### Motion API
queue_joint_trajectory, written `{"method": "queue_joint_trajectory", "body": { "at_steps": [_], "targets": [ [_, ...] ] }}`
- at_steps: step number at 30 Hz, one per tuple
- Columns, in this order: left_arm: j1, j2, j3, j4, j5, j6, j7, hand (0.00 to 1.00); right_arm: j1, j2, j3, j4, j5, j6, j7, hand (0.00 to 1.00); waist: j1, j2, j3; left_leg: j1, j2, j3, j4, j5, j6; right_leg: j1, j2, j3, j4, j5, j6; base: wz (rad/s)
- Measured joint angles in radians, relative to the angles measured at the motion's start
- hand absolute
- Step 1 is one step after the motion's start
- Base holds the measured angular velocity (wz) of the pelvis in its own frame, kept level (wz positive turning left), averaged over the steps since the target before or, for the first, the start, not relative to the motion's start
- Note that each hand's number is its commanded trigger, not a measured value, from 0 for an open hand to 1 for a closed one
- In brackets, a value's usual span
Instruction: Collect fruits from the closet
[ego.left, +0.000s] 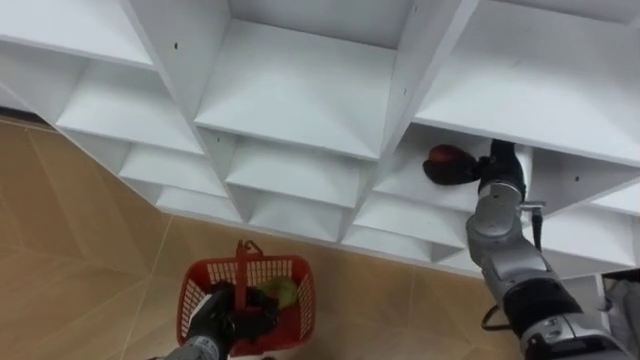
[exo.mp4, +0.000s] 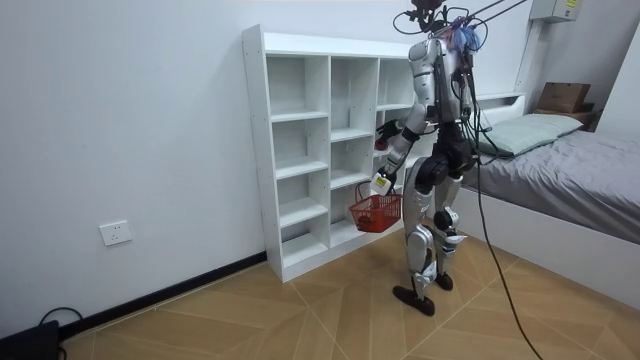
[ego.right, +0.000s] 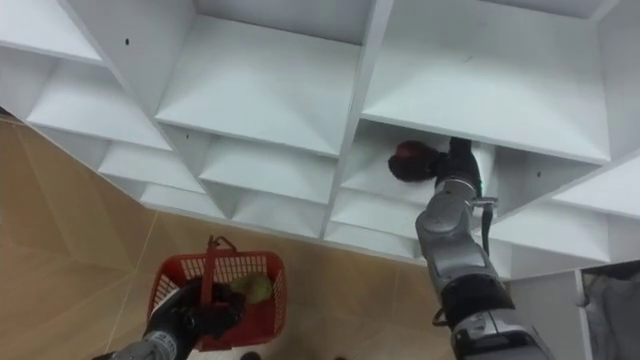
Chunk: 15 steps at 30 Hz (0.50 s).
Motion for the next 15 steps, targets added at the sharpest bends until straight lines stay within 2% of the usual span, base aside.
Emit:
{"method": "queue_joint_trajectory", "body": {
  "at_steps": [12,15],
  "targets": [
    [-0.005,0.001,0.0,-0.001,0.001,0.0,-0.003,1.0,-0.011,-0.041,-0.007,0.001,-0.003,0.001,-0.007,0.0,0.002,-0.003,0.002,-0.017,0.0,0.003,-0.001,0.001,-0.001,-0.022,0.002,0.002,0.002,0.0,0.0,-0.01],
    [-0.008,0.0,-0.001,-0.001,0.002,0.0,-0.006,1.0,-0.011,-0.05,-0.006,0.012,-0.002,0.002,0.012,0.0,0.013,-0.006,0.0038,-0.016,0.001,0.003,-0.001,0.001,-0.001,-0.023,0.002,0.002,0.002,0.0,0.0,0.0]
  ]
}}
